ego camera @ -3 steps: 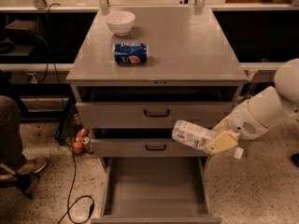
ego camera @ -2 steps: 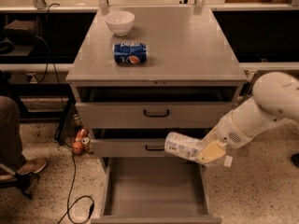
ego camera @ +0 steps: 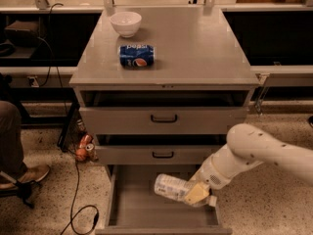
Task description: Place blue plastic bottle into bottom drawer
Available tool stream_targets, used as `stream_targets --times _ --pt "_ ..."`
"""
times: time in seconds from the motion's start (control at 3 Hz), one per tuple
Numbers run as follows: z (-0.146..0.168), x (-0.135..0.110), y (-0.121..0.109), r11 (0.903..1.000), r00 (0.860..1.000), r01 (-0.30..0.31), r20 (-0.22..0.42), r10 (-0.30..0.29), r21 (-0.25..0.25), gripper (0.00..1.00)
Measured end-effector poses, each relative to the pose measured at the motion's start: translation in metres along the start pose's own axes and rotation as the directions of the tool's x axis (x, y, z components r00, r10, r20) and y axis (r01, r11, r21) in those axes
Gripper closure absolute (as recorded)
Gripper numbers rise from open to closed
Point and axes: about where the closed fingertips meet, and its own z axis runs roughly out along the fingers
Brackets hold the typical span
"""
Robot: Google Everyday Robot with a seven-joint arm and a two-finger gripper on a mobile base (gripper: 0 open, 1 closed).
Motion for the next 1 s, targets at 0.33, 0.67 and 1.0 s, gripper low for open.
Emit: stream_targets --times 0.33,0.67,1.0 --pt "0.076 0.003 0.002 0.9971 0.998 -0.013 0.052 0.017 -0.075 1.00" --pt "0.157 0.005 0.004 0.9840 0.995 -0.036 0.086 0.052 -0.175 1.00" --pt "0.157 0.005 0.004 0.9840 0.995 -0.036 0.086 0.052 -0.175 1.00"
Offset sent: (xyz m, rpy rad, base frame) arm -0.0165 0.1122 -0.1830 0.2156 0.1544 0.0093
